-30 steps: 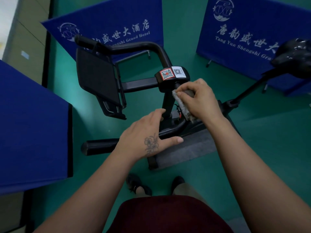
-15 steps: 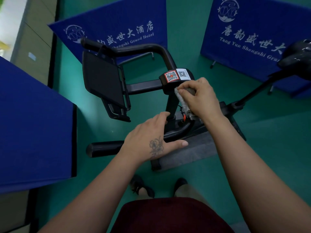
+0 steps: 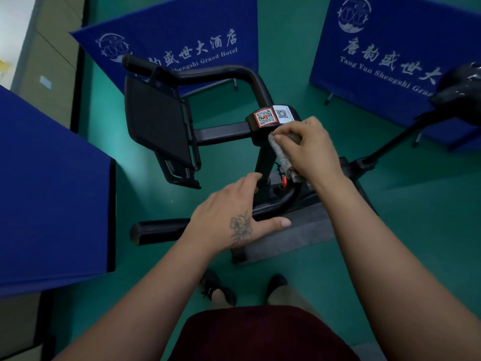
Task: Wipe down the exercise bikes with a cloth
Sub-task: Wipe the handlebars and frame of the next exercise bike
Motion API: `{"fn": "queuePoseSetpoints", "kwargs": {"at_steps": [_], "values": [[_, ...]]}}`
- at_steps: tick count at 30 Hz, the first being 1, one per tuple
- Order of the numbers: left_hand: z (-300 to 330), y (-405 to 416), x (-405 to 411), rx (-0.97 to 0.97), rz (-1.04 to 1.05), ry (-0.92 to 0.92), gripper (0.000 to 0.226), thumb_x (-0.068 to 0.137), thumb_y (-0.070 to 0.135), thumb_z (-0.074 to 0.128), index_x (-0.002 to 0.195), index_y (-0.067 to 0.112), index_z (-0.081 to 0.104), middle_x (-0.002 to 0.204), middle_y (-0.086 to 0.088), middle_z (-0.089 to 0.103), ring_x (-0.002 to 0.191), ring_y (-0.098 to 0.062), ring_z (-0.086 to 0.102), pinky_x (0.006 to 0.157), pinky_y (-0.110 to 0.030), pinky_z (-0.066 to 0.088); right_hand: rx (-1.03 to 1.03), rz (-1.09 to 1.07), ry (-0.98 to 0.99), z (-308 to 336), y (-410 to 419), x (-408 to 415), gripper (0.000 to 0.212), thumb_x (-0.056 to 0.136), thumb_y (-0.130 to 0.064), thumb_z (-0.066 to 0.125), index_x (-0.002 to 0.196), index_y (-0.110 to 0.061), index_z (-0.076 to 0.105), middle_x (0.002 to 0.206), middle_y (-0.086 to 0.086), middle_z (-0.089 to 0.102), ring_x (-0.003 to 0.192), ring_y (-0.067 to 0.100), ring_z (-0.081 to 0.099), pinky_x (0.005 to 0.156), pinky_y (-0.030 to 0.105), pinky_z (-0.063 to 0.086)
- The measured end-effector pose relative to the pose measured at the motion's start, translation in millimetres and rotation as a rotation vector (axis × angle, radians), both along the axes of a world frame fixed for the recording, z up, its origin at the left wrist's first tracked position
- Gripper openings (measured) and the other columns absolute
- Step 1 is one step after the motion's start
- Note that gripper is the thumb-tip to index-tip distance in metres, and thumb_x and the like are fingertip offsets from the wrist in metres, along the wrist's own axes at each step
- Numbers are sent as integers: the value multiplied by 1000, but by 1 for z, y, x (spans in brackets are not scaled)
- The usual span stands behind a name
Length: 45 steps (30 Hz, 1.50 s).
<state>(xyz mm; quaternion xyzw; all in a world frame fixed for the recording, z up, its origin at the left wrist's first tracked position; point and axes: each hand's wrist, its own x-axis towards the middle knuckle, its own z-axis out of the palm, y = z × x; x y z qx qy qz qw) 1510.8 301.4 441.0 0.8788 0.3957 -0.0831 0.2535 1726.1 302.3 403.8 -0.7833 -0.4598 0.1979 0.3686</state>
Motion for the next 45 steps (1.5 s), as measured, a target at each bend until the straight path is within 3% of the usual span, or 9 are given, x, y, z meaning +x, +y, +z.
{"fn": "queuePoseSetpoints", "kwargs": {"at_steps": [9, 15, 23, 25, 27, 29, 34, 41, 45], "values": [[0, 1, 1, 5, -6, 20, 110, 79, 99, 47, 163, 35, 18, 165, 12, 41, 146, -18, 48, 111, -46, 46, 22, 9, 30, -7, -16, -1, 8, 94, -45, 72, 100, -42, 76, 100, -8, 51, 96, 10, 59, 89, 45, 54], [1, 0, 2, 29, -7, 26, 108, 78, 98, 48, 162, 35, 20, 162, 12, 46, 143, -19, 51, 108, -45, 48, -8, -2, 8, -1, -1, 3, 13, 95, -47, 69, 104, -40, 76, 104, -6, 52, 100, 11, 57, 92, 43, 53], [1, -1, 2, 43, -10, 24, 108, 79, 97, 49, 162, 34, 20, 160, 9, 47, 142, -19, 51, 110, -45, 47, -86, 88, -90, 1, -46, -5, 10, 96, -45, 68, 101, -40, 74, 99, -8, 50, 93, 10, 57, 80, 36, 49], [2, -1, 2, 45, -5, 22, 107, 80, 96, 51, 162, 34, 20, 161, 9, 46, 143, -20, 50, 110, -44, 46, -37, 88, 3, 2, -54, -1, 3, 95, -38, 72, 96, -39, 75, 98, -9, 56, 90, 3, 57, 79, 28, 47], [3, -2, 2, 39, -6, 28, 107, 80, 96, 50, 162, 35, 19, 163, 9, 44, 144, -20, 49, 110, -44, 45, 117, 25, 212, 2, -58, 5, 11, 95, -26, 76, 94, -37, 76, 98, -11, 67, 91, -3, 61, 81, 20, 45], [4, -2, 3, 37, -13, 36, 108, 80, 96, 49, 163, 35, 17, 164, 10, 44, 145, -20, 49, 111, -45, 45, 227, -84, 337, -2, -60, 14, 10, 96, -20, 76, 100, -29, 76, 99, -14, 72, 92, -5, 63, 85, 19, 48], [1, -2, 2, 47, -18, 35, 108, 79, 98, 47, 163, 36, 17, 161, 12, 47, 144, -17, 50, 111, -44, 46, 241, -279, 397, -22, -63, 34, 31, 87, -41, 79, 116, -41, 71, 119, -17, 70, 117, 14, 67, 106, 47, 54], [0, -3, 3, 60, -22, 48, 107, 78, 100, 46, 161, 38, 18, 160, 12, 48, 142, -17, 53, 109, -47, 50, 219, -287, 393, -32, -51, 42, 25, 78, -38, 79, 102, -40, 72, 112, -6, 73, 108, 19, 69, 98, 51, 57], [0, -3, 3, 64, -22, 54, 106, 79, 98, 48, 161, 37, 20, 159, 13, 50, 141, -18, 54, 108, -45, 50, 236, -245, 452, -32, -35, 39, 26, 87, -15, 80, 102, -33, 69, 106, 0, 74, 95, 11, 67, 89, 38, 59]]}}
